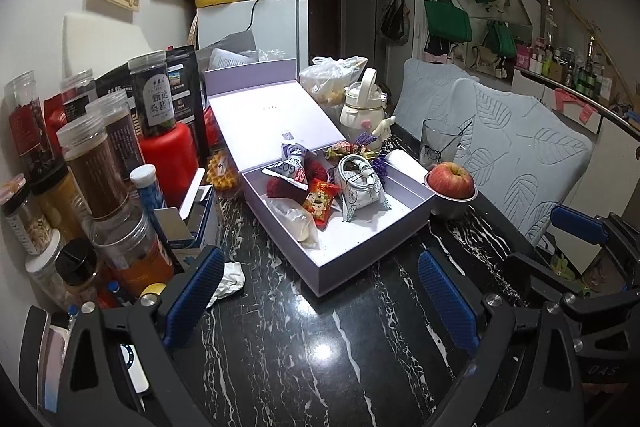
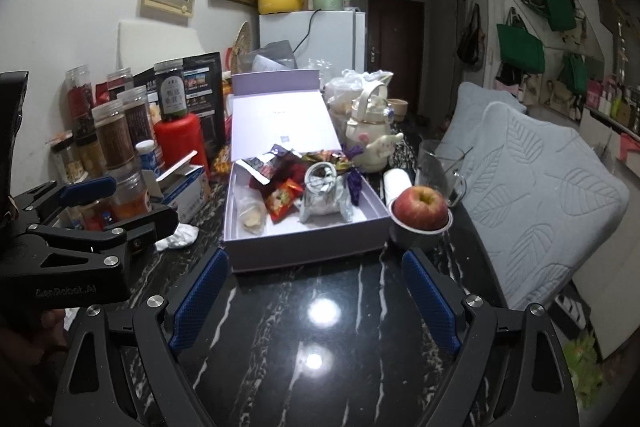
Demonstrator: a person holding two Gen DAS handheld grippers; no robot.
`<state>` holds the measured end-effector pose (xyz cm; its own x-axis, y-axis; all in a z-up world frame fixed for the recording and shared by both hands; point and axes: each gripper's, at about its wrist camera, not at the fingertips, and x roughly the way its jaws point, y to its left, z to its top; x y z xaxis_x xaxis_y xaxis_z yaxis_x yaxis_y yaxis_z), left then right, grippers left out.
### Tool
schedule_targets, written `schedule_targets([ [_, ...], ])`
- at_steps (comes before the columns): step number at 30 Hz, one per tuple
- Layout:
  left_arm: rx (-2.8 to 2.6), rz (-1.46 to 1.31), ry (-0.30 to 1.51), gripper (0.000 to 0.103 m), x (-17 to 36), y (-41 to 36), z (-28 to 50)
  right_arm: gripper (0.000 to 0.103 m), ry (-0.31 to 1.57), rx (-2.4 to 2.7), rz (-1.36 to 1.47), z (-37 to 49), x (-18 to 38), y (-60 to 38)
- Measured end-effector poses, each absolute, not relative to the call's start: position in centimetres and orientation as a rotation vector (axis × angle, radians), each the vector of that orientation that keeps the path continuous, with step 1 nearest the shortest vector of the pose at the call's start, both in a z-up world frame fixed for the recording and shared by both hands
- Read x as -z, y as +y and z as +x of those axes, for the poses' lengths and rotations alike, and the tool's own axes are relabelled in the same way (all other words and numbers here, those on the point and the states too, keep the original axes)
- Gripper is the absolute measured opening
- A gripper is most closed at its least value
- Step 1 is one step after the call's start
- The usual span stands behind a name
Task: Organize soft objects
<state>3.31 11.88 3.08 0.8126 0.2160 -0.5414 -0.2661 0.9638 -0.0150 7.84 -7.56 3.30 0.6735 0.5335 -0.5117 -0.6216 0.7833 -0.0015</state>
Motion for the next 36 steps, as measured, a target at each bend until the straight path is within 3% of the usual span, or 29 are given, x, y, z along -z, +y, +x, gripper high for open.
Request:
schedule_targets([
  [36,-0.276,-0.100,0.575,0.099,-2.0,12.2,3.3,0.090,0.529,-0.666,-0.178,7.9,-2.4,-7.4],
])
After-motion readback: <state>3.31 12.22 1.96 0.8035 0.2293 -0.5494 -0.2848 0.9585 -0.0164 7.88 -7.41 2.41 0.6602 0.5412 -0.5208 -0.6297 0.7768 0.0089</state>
